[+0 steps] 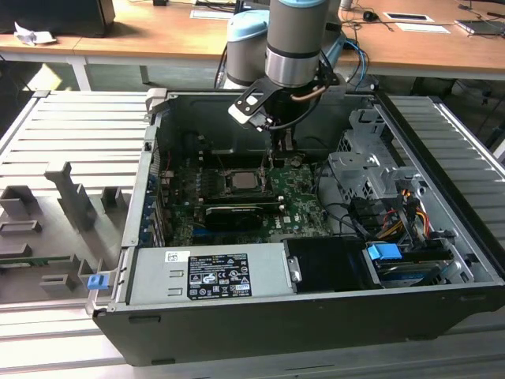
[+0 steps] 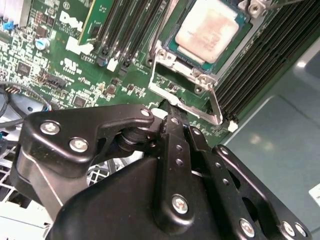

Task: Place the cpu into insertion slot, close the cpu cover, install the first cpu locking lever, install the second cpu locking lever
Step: 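Close the cpu cover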

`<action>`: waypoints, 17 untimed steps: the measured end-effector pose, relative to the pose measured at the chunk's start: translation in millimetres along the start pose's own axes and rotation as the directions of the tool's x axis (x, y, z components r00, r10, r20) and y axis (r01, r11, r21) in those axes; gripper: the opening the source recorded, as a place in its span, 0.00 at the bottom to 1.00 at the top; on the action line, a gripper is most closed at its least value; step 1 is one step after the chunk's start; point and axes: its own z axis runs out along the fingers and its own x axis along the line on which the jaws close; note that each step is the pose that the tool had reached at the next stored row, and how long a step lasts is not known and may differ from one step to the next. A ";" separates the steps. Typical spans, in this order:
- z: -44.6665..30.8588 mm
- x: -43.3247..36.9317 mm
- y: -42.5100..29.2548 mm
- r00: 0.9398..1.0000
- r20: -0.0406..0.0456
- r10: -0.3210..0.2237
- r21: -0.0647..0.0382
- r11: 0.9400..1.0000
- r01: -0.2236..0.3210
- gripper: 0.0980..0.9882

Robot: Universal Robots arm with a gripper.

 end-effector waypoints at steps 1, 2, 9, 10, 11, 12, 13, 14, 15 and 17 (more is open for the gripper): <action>-0.1 0.0 -3.6 1.000 0.000 0.000 0.000 1.000 0.000 0.01; -0.1 0.1 -4.6 1.000 0.000 0.000 0.000 1.000 0.000 0.01; -0.3 0.1 -9.7 1.000 0.000 0.000 0.000 1.000 0.000 0.01; -0.3 0.1 -10.1 1.000 0.000 0.000 0.000 1.000 0.000 0.01; -0.3 0.1 -10.4 1.000 0.000 0.000 0.000 1.000 0.000 0.01; -0.3 0.1 -11.1 1.000 0.000 0.000 0.000 1.000 0.000 0.01; -0.3 0.1 -12.0 1.000 0.000 0.000 0.000 1.000 0.000 0.01; -0.4 0.1 -12.5 1.000 0.000 0.000 0.000 1.000 0.000 0.01; -0.4 0.2 -13.0 1.000 0.000 0.000 0.000 1.000 0.000 0.01; -0.4 0.2 -14.2 1.000 0.000 0.000 0.000 1.000 0.000 0.01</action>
